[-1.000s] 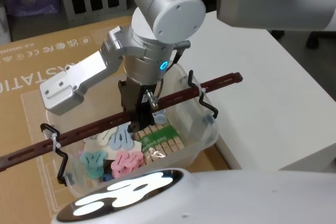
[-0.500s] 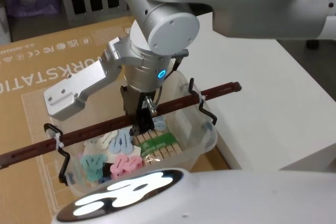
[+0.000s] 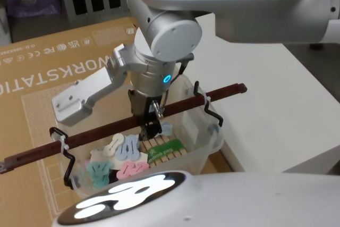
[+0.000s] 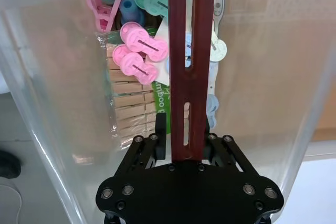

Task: Use one hand to grasp the basket and place it at the designated location.

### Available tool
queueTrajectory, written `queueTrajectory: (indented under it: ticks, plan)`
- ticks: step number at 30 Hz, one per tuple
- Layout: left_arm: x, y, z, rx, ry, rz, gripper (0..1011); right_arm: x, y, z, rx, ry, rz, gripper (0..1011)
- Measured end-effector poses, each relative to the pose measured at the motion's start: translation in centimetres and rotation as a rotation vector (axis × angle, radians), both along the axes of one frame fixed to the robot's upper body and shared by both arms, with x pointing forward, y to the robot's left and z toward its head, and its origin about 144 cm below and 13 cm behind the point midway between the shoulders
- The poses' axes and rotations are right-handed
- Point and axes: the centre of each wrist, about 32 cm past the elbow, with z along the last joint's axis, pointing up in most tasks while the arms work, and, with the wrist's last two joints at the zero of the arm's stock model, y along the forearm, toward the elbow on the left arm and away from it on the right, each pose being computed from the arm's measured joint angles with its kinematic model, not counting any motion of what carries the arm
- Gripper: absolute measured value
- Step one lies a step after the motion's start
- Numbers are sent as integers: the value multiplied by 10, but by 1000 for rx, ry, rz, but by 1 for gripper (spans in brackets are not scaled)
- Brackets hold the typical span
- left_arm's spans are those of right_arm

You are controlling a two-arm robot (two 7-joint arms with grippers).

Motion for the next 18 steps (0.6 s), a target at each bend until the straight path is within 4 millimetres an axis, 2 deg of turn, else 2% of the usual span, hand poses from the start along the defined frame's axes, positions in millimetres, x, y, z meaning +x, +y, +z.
queueTrajectory:
  ticks: [6,7,8,12,18]
  plan:
    - [0,0,0,0,0,0,0,5,-3,8,28,6,-19,475]
    - [0,0,0,0,0,0,0,6,-4,10,32,6,-21,475]
    - [0,0,0,0,0,0,0,7,-4,11,37,7,-25,545]
    - [0,0,0,0,0,0,0,14,-9,24,74,14,-50,679]
    - [0,0,0,0,0,0,0,15,-18,37,107,18,-58,837]
